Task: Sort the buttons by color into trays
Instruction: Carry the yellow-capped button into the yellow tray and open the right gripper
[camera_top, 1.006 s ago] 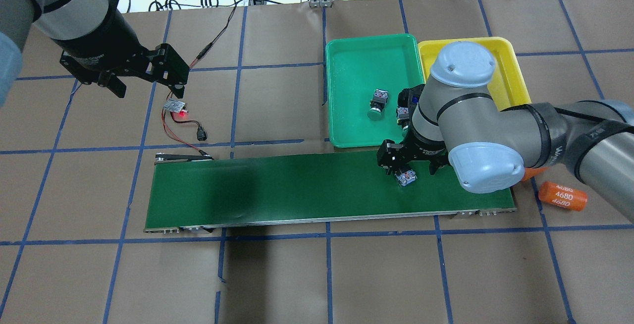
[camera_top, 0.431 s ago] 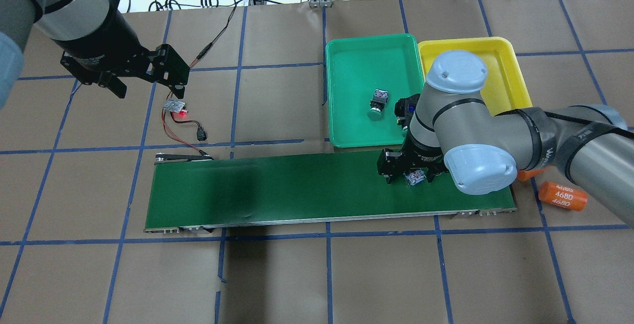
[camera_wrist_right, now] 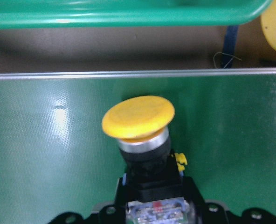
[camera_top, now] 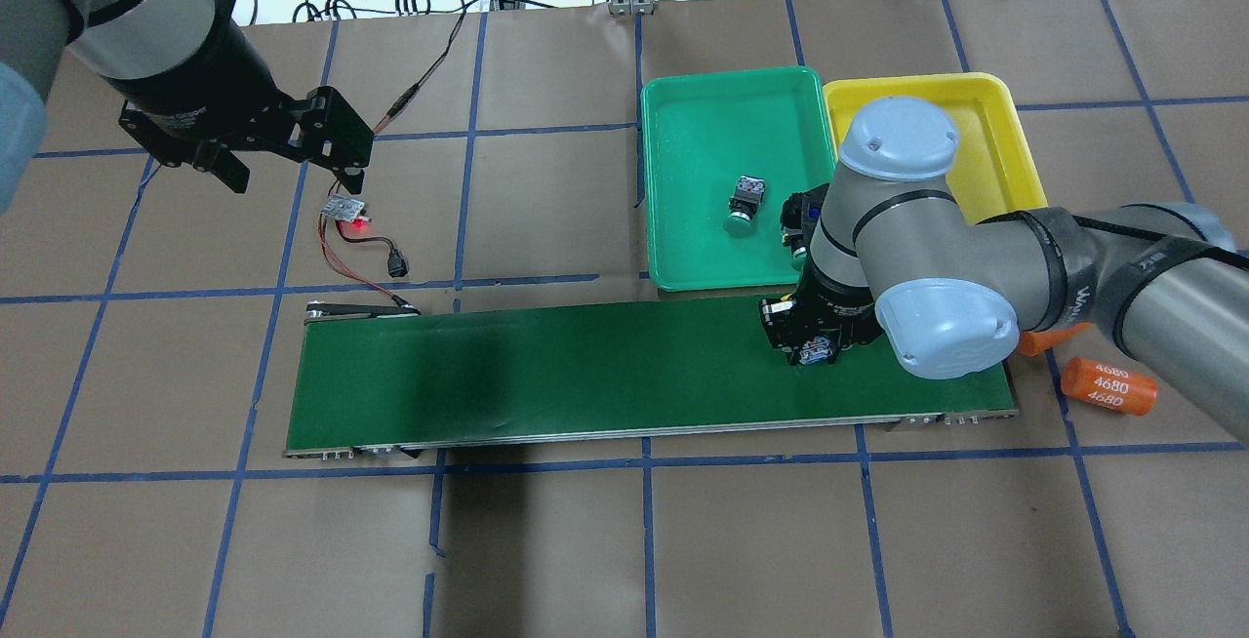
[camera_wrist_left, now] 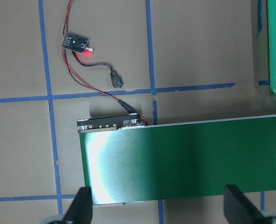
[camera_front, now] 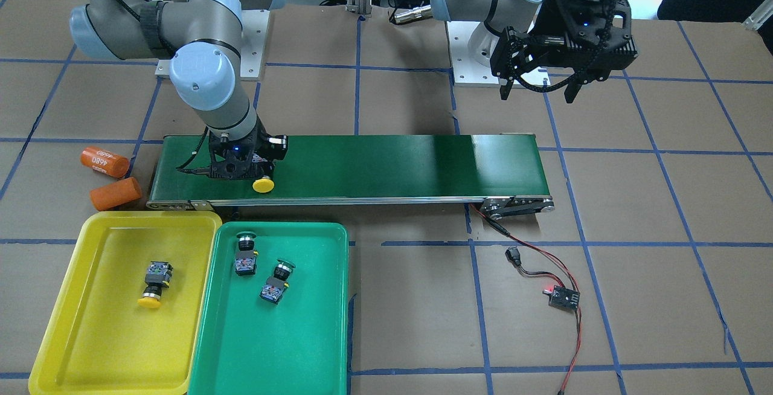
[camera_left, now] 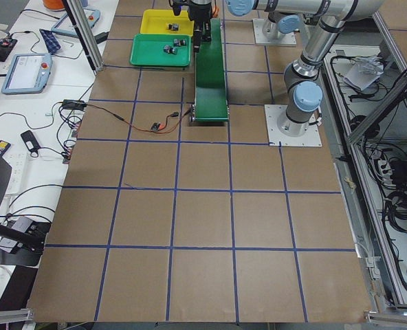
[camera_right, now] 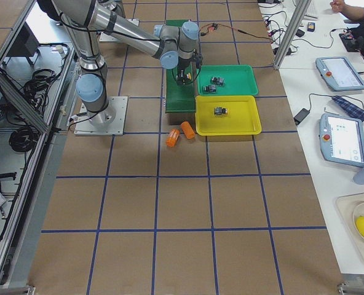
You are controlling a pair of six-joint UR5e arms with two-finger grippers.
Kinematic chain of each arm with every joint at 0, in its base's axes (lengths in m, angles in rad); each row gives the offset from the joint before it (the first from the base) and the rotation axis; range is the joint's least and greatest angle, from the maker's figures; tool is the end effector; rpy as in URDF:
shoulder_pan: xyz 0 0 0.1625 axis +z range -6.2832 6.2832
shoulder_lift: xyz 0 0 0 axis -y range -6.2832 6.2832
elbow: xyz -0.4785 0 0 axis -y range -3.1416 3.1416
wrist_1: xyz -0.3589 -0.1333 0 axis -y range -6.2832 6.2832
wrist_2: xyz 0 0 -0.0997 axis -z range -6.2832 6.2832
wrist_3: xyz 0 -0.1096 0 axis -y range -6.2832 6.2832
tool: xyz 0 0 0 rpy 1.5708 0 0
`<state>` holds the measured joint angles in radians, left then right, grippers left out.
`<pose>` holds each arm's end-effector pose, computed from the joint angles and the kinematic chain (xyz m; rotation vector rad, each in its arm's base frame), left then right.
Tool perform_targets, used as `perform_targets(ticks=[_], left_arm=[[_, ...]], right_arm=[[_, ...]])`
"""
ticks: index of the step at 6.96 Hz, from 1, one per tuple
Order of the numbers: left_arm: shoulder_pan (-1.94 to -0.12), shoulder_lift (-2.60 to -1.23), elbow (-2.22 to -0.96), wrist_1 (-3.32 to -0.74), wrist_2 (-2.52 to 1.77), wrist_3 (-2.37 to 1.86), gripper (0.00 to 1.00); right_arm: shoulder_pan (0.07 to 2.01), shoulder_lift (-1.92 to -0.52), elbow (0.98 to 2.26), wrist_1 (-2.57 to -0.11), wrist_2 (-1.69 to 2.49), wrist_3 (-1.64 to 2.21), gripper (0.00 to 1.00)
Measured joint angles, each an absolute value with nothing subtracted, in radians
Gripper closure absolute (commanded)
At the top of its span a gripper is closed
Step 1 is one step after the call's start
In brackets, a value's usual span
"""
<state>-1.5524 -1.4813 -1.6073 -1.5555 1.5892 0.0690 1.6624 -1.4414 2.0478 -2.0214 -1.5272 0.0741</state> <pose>-0.1235 -0.4249 0.5556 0.0779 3.1175 -0.1052 0.1776 -0.4237 0.3088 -0.0219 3.1013 0.2468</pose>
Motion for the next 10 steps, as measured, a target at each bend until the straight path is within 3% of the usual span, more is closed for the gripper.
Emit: perform_targets(ticks=[2,5,9,10], left_arm=[[-1.552,-1.480,-1.609,-1.555,1.589,0.069,0.00],[-1.552,-1.481,-1.606,-1.555,1.588,0.069,0.00],[-1.552,-1.482,-1.605,-1.555,1.588,0.069,0.00],[-1.552,-1.482,-1.605,-1.556,1.588,0.069,0.00]], right_arm=[[1.654,-1.453,1.955,-1.963,-1.554,0.075,1.00],[1.602,-1.426,1.718,-1.908,-1.590,0.072,1.00],[1.454,-1.203,1.619,-2.025,-1.599,0.006,1.00],[1.435,-1.161,1.620,-2.048,-1.600,0.003,0.63]])
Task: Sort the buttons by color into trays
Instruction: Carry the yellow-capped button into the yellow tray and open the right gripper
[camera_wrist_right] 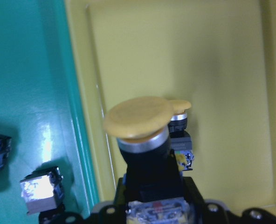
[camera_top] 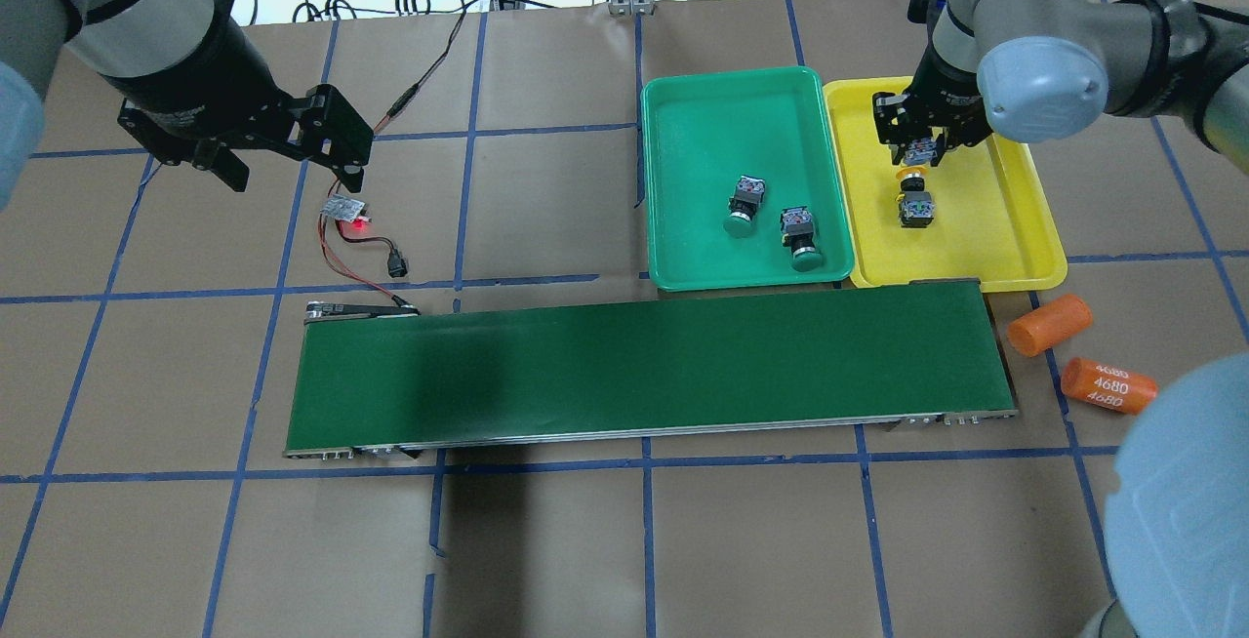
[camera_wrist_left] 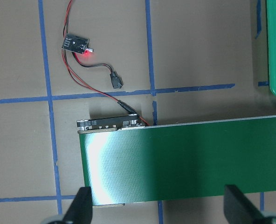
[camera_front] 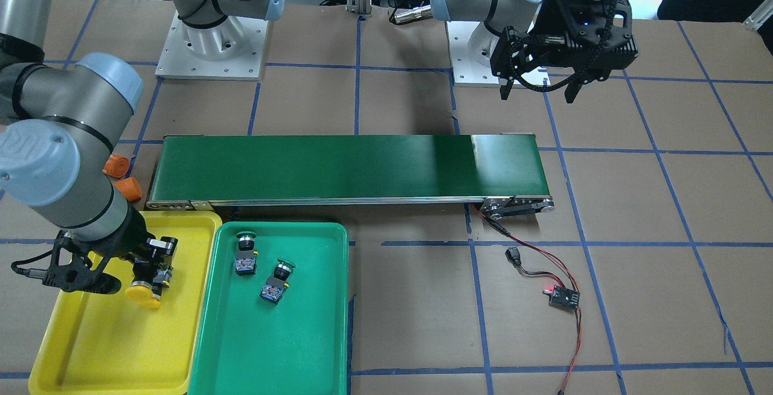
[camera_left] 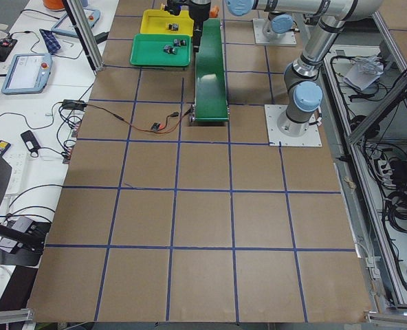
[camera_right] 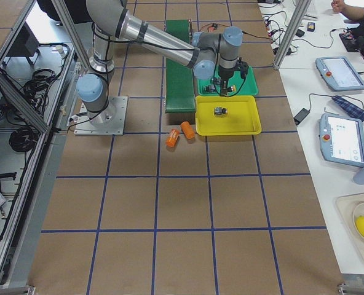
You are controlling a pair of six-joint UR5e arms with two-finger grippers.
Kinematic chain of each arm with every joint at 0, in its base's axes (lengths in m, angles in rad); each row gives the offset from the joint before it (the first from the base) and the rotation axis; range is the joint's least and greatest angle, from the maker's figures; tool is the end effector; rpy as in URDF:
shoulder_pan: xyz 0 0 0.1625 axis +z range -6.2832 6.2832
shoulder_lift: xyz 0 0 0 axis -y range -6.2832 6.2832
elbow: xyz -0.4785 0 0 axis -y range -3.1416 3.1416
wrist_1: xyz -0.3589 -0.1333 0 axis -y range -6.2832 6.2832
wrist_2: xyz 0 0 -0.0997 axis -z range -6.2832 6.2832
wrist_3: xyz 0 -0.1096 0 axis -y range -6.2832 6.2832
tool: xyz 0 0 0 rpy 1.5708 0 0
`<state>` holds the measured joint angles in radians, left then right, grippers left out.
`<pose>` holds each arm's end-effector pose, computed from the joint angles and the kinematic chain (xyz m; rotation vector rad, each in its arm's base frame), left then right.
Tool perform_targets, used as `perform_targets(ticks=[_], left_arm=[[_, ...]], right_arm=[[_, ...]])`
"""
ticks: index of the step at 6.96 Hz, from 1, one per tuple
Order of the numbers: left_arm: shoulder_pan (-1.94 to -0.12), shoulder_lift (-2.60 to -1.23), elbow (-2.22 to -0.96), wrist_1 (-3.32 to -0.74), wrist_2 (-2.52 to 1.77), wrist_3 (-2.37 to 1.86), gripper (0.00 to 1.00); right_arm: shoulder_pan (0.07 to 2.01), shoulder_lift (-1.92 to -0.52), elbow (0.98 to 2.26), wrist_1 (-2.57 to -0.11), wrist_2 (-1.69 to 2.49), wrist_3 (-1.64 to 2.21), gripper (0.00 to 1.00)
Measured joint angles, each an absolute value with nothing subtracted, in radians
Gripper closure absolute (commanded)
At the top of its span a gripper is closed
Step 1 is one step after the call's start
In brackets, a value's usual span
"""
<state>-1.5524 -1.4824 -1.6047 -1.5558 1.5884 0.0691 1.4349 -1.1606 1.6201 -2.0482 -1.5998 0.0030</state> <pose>-0.1236 -0.4255 0.5563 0.0781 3.1182 -0.1071 0.0457 -0.6261 0.3344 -0.2163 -3.1038 0.0248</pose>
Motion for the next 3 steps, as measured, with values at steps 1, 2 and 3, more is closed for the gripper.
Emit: perform_targets(ticks=[1,2,3], left_arm=[[-1.552,-1.482,-1.605,-1.556,1.588,0.069,0.00],[-1.552,-1.482,-1.605,-1.556,1.588,0.069,0.00],[-1.552,-1.482,-1.605,-1.556,1.588,0.069,0.00]], right_arm=[[1.418,-1.136,1.622,-2.057,-1.597,0.002,0.13],[1.408,-1.119,1.625,-2.061,-1.592,0.001,0.00],[1.404,-1.108,1.627,-2.062,-1.588,0.001,0.00]])
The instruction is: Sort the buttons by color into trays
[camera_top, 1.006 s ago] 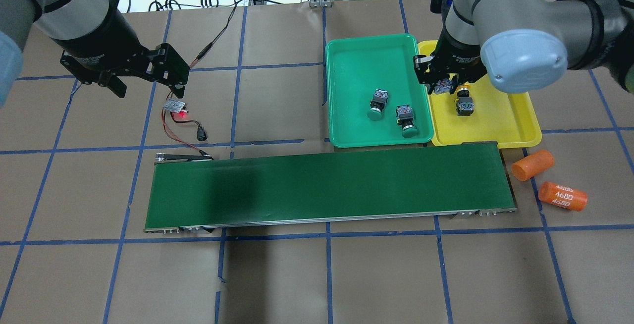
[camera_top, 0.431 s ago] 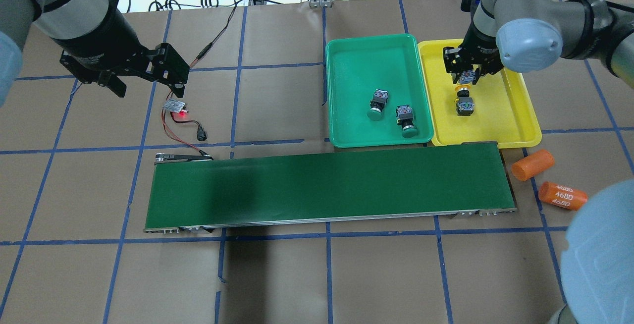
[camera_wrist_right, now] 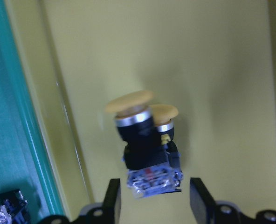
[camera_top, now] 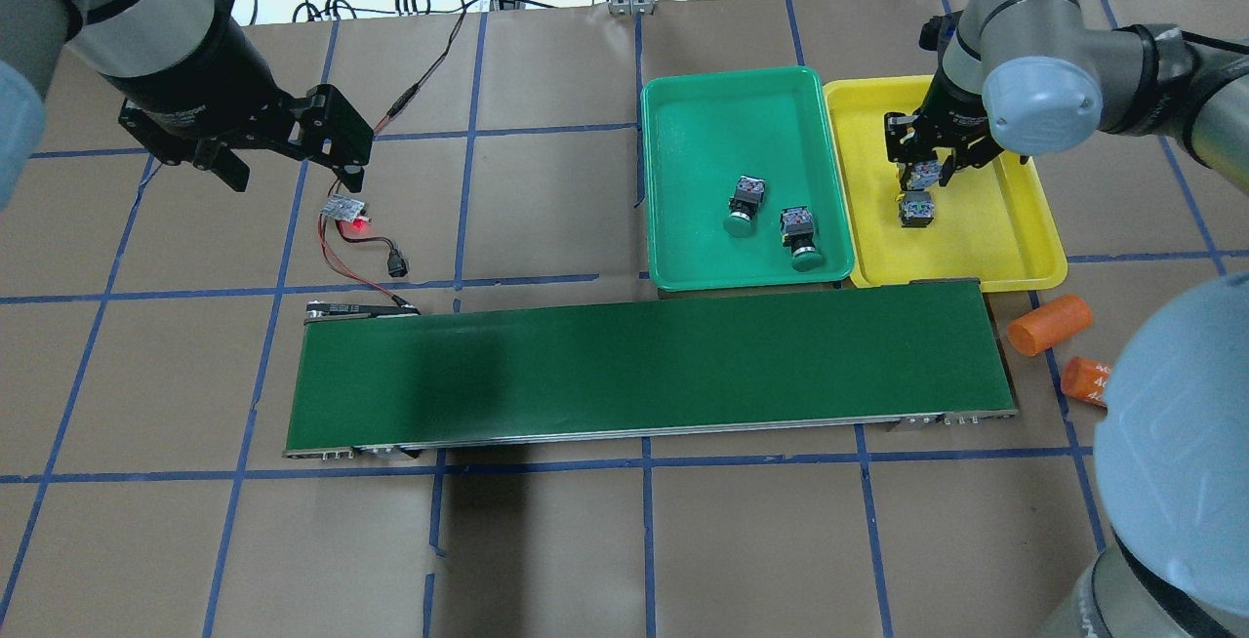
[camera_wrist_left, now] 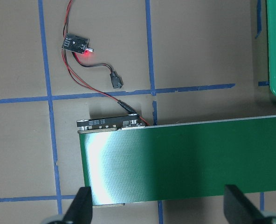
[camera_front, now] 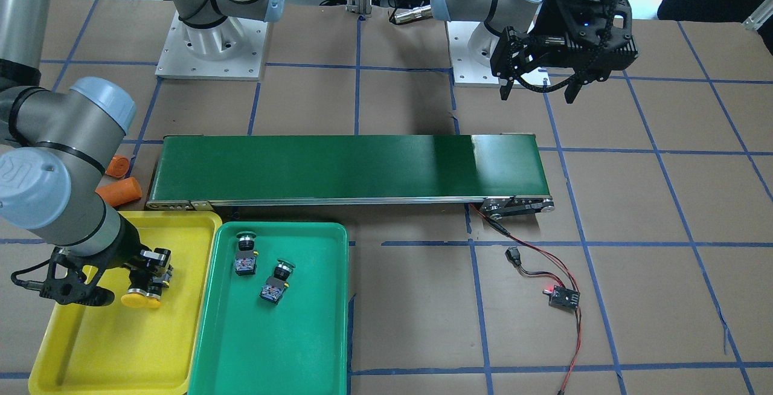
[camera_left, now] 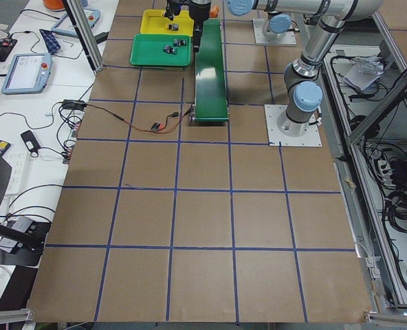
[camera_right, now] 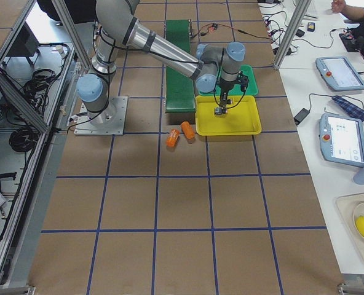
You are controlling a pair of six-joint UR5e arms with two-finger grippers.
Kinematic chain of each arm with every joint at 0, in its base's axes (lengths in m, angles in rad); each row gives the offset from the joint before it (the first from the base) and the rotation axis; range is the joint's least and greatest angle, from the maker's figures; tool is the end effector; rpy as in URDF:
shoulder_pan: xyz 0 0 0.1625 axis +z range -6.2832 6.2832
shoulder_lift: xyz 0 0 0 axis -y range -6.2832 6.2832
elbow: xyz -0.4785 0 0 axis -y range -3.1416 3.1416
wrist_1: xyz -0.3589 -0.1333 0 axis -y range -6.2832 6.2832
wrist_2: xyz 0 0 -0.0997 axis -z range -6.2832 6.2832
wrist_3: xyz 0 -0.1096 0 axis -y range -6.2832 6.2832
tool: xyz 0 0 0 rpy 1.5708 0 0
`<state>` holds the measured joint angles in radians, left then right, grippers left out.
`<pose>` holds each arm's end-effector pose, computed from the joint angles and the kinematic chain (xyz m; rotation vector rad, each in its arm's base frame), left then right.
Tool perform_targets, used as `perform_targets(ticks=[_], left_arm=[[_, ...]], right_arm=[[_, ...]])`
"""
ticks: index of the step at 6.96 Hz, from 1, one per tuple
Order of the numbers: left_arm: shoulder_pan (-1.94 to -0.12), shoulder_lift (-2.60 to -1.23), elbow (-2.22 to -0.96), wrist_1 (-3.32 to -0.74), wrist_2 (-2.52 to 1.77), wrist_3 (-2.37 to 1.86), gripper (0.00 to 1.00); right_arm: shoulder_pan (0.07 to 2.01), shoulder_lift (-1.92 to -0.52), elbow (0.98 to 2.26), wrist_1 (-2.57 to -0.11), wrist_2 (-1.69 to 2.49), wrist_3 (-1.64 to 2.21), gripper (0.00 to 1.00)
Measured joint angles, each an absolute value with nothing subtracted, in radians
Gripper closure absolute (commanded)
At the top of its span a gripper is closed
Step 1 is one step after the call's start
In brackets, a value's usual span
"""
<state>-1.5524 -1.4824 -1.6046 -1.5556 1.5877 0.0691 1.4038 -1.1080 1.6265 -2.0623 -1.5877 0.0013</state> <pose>-0.1236 -0.4256 0.5564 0.0782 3.1188 -0.1077 0.0262 -0.6353 0.3006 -0.2624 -3.1156 -0.0442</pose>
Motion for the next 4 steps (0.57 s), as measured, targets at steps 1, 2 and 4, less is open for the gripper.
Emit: perform_targets(ticks=[1,2,4], left_arm=[[-1.552,-1.482,-1.605,-1.555,1.588,0.069,0.00],[-1.552,-1.482,-1.605,-1.555,1.588,0.069,0.00],[-1.552,-1.483,-1.605,-1.555,1.587,0.069,0.00]], right_arm=[[1.403,-1.102,1.626,-2.063,-1.585,0.002,0.00],[1.402,-1.099,1.625,-2.062,-1.584,0.003,0.00],[1.402,-1.106,1.622,-2.059,-1.582,0.003,0.00]])
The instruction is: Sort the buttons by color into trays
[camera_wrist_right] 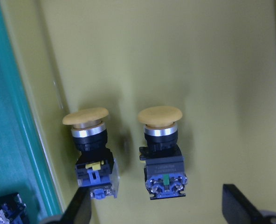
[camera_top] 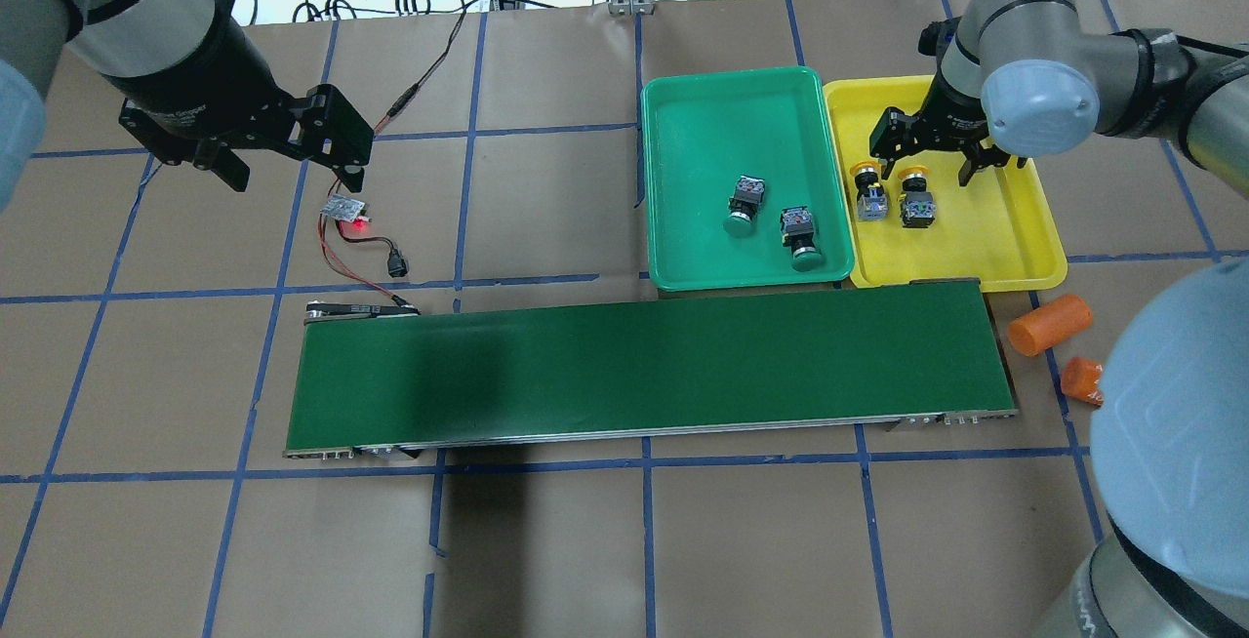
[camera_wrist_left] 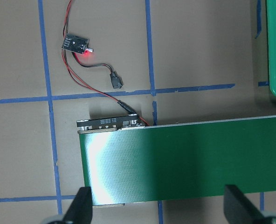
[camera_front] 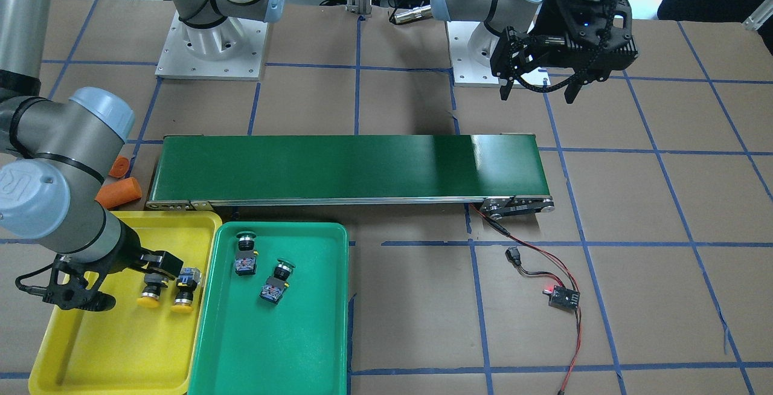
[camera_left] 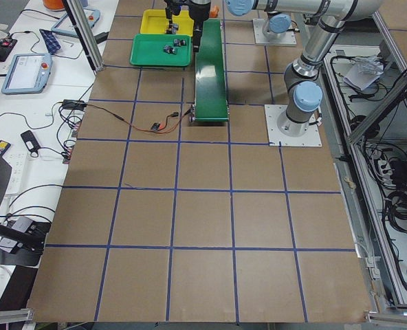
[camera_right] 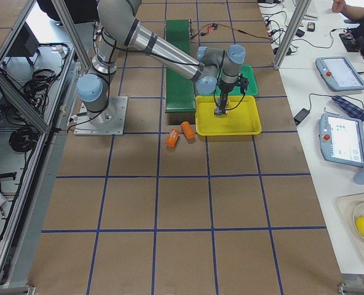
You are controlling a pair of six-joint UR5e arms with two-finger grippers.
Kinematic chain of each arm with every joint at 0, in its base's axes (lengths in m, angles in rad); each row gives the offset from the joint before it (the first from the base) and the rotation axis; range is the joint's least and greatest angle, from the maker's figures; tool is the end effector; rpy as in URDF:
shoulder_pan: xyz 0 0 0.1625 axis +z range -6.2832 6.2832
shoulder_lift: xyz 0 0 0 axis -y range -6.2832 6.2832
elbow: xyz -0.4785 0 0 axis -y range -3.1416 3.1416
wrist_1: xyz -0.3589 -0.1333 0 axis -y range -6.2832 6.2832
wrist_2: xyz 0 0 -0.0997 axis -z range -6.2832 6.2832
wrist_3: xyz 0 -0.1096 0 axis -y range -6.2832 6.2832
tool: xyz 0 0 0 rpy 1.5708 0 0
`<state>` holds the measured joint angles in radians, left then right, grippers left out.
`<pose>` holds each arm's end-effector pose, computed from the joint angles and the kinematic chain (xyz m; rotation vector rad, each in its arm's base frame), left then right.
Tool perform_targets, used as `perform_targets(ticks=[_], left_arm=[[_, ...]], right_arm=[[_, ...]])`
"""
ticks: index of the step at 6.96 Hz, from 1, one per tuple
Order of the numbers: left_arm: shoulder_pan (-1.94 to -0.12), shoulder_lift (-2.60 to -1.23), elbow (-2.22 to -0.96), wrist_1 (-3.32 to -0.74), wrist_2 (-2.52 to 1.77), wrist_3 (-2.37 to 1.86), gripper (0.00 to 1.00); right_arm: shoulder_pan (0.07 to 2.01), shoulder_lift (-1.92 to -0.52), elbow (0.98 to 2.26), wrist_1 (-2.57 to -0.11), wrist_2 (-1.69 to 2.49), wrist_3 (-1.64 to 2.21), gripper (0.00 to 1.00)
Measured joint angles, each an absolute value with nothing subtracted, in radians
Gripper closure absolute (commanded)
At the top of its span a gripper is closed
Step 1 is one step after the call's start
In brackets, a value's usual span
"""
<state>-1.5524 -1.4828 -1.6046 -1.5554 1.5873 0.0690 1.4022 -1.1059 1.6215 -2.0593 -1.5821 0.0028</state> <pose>-0.1237 -0.4257 0.5562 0.0780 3.1193 -0.1074 0.0256 -0.6368 0.3010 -0.2679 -3.1208 -0.0438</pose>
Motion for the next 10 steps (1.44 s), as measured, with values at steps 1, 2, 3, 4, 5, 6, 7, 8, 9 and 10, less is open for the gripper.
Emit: perform_targets(ticks=[1,2,3,4,5,6,7,8,9,10], left_arm=[[-1.552,-1.483,-1.605,-1.555,1.587,0.069,0.00],[-1.552,-1.482,-1.605,-1.555,1.586,0.069,0.00],[-1.552,-1.482,-1.605,-1.555,1.586,0.069,0.00],[-1.552,-1.482,-1.605,-1.555,1.586,0.069,0.00],[-1.552,-1.482,-1.604,-1.555,1.586,0.069,0.00],[-1.552,-1.482,-1.604,-1.555,1.586,0.069,0.00],[-1.552,-1.482,-1.605,-1.555,1.585,0.069,0.00],[-1.552,-1.482,-1.605,-1.555,1.585,0.069,0.00],[-1.552,-1.482,-1.604,-1.555,1.585,0.069,0.00],[-1.552,-1.482,-1.604,-1.555,1.585,0.069,0.00]], right_arm=[[1.407,-1.143,1.624,-2.037,-1.582,0.002,0.00],[1.420,-1.218,1.627,-1.965,-1.581,0.003,0.00],[1.442,-1.315,1.628,-1.846,-1.581,0.009,0.00],[1.472,-1.415,1.628,-1.734,-1.580,0.014,0.00],[1.510,-1.504,1.630,-1.637,-1.581,0.020,0.00],[1.541,-1.573,1.631,-1.559,-1.586,0.031,0.00],[1.551,-1.631,1.633,-1.500,-1.592,0.036,0.00],[1.548,-1.690,1.641,-1.443,-1.595,0.035,0.00],[1.545,-1.726,1.653,-1.415,-1.593,0.036,0.00],[1.545,-1.737,1.663,-1.416,-1.586,0.039,0.00]])
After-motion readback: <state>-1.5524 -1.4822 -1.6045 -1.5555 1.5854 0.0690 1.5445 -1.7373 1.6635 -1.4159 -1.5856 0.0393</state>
